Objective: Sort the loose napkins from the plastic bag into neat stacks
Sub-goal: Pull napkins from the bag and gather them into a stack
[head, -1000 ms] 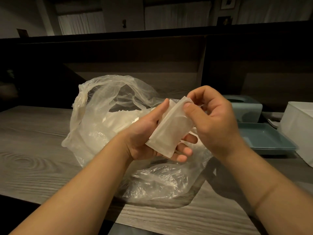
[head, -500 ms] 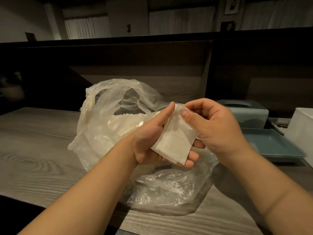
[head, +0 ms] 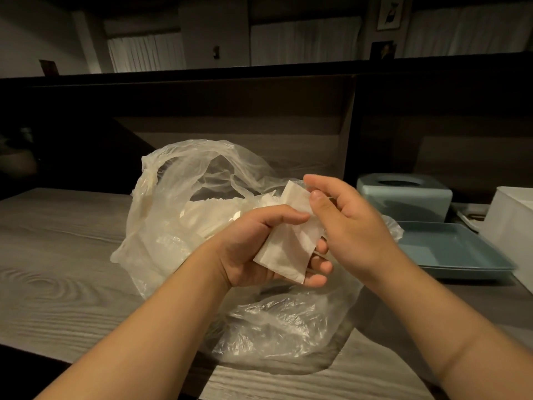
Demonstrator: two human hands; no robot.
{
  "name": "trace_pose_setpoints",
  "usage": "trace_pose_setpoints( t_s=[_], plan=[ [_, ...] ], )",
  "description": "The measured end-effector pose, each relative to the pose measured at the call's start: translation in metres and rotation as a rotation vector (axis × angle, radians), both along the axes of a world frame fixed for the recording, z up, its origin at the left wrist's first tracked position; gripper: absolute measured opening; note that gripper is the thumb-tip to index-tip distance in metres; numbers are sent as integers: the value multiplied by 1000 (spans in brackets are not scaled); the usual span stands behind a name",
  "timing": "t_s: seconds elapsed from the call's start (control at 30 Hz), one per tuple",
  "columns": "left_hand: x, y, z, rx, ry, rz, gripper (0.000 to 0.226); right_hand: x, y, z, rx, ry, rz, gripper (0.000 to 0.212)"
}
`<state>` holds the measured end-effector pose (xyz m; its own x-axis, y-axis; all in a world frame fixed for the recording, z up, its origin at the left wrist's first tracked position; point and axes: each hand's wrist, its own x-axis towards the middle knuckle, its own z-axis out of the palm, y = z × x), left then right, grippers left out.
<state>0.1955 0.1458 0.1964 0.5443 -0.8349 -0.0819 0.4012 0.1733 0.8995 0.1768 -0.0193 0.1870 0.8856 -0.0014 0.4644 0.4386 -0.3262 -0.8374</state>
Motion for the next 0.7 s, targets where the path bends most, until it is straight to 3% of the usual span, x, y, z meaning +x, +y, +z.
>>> trace_pose_setpoints(
  t_s=[0.13, 0.2, 0.4, 0.5, 0.7],
  plan=[
    [-2, 0, 1, 19, -59, -11, 41, -2, -1, 4, -46, 38, 5, 15],
    [-1, 0, 0, 18, -67, -23, 43, -5, 0, 4, -68, 28, 11, 14],
    [8, 9, 2, -138, -3, 39, 50, -8, 1, 9, 194, 13, -25, 14],
    [13, 13, 4, -251, 37, 154, 60, -5, -3, 8, 22, -163, -190, 12],
    [19, 16, 7, -456, 223, 431, 57, -7, 0, 2, -322, -138, -8, 13]
  ],
)
